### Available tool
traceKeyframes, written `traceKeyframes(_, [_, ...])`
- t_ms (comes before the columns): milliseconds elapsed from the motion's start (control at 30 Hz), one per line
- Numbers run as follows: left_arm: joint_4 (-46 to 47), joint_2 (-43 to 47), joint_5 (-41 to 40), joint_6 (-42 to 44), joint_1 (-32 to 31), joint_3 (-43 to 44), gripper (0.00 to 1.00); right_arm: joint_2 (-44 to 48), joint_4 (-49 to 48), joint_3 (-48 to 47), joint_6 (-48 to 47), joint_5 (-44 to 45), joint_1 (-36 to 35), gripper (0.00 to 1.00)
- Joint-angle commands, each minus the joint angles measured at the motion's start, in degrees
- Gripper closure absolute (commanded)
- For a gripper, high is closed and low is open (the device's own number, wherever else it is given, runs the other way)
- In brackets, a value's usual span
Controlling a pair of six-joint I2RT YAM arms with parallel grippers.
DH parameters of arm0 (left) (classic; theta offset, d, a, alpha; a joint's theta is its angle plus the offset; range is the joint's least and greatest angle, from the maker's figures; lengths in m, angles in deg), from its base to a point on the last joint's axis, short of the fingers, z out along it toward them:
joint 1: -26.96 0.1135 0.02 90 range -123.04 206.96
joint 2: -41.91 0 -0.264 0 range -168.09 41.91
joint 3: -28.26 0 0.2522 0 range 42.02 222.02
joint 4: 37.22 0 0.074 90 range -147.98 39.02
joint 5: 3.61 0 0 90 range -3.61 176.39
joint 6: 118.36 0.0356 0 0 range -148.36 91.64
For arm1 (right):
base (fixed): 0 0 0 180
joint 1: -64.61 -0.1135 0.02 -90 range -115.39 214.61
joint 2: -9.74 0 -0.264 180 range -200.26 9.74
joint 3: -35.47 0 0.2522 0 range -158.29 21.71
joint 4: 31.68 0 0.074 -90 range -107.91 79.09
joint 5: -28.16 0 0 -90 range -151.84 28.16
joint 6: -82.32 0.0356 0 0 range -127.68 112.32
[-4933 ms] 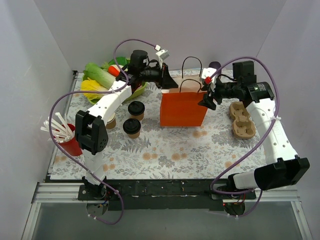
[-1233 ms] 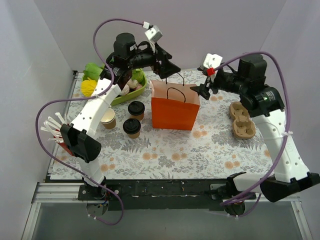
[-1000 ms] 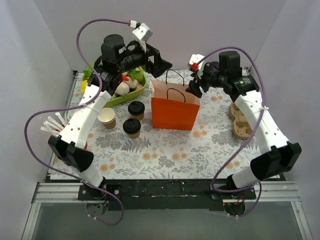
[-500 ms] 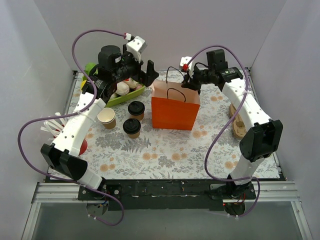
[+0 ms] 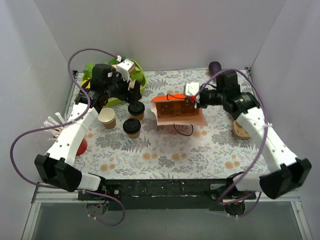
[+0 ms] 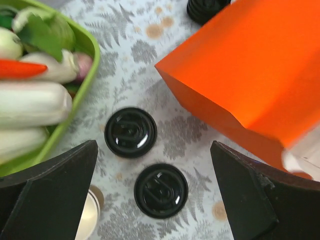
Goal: Pack the takeout coffee
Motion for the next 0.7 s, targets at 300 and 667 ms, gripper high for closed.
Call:
traceKeyframes(300, [-9.62, 11.09, 6.72, 10.89, -0.26, -11.55, 0.02, 14.04, -1.36, 8.45, -7.05, 11.17, -12.22, 0.99])
traceKeyframes(667, [-25.64, 5.30, 8.83, 20.32, -2.28, -11.55, 0.02, 11.32, 4.57, 3.00, 3.22, 13.02, -10.20, 0.99])
